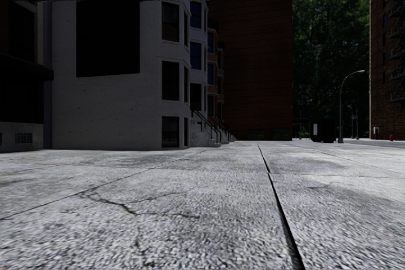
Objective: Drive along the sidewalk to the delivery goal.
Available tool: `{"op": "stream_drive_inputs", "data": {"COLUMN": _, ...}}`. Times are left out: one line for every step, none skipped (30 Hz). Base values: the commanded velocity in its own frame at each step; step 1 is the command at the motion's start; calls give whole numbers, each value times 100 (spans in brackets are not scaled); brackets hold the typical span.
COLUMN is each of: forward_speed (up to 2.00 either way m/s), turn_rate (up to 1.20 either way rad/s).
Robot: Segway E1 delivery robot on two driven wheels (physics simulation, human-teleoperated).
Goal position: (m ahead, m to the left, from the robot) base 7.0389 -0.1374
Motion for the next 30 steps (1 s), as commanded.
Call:
{"op": "stream_drive_inputs", "data": {"forward_speed": 200, "turn_rate": -37}}
{"op": "stream_drive_inputs", "data": {"forward_speed": 200, "turn_rate": 0}}
{"op": "stream_drive_inputs", "data": {"forward_speed": 200, "turn_rate": 0}}
{"op": "stream_drive_inputs", "data": {"forward_speed": 200, "turn_rate": 0}}
{"op": "stream_drive_inputs", "data": {"forward_speed": 200, "turn_rate": 0}}
{"op": "stream_drive_inputs", "data": {"forward_speed": 200, "turn_rate": 0}}
{"op": "stream_drive_inputs", "data": {"forward_speed": 200, "turn_rate": 0}}
{"op": "stream_drive_inputs", "data": {"forward_speed": 200, "turn_rate": 0}}
{"op": "stream_drive_inputs", "data": {"forward_speed": 200, "turn_rate": 0}}
{"op": "stream_drive_inputs", "data": {"forward_speed": 200, "turn_rate": 0}}
{"op": "stream_drive_inputs", "data": {"forward_speed": 200, "turn_rate": 0}}
{"op": "stream_drive_inputs", "data": {"forward_speed": 200, "turn_rate": 0}}
{"op": "stream_drive_inputs", "data": {"forward_speed": 200, "turn_rate": 0}}
{"op": "stream_drive_inputs", "data": {"forward_speed": 200, "turn_rate": 0}}
{"op": "stream_drive_inputs", "data": {"forward_speed": 200, "turn_rate": 0}}
{"op": "stream_drive_inputs", "data": {"forward_speed": 200, "turn_rate": 0}}
{"op": "stream_drive_inputs", "data": {"forward_speed": 200, "turn_rate": 0}}
{"op": "stream_drive_inputs", "data": {"forward_speed": 200, "turn_rate": 0}}
{"op": "stream_drive_inputs", "data": {"forward_speed": 200, "turn_rate": 0}}
{"op": "stream_drive_inputs", "data": {"forward_speed": 200, "turn_rate": 0}}
{"op": "stream_drive_inputs", "data": {"forward_speed": 200, "turn_rate": 0}}
{"op": "stream_drive_inputs", "data": {"forward_speed": 200, "turn_rate": 0}}
{"op": "stream_drive_inputs", "data": {"forward_speed": 200, "turn_rate": 0}}
{"op": "stream_drive_inputs", "data": {"forward_speed": 200, "turn_rate": 0}}
{"op": "stream_drive_inputs", "data": {"forward_speed": 200, "turn_rate": 0}}
{"op": "stream_drive_inputs", "data": {"forward_speed": 200, "turn_rate": 0}}
{"op": "stream_drive_inputs", "data": {"forward_speed": 200, "turn_rate": 0}}
{"op": "stream_drive_inputs", "data": {"forward_speed": 200, "turn_rate": 0}}
{"op": "stream_drive_inputs", "data": {"forward_speed": 200, "turn_rate": 0}}
{"op": "stream_drive_inputs", "data": {"forward_speed": 200, "turn_rate": 0}}
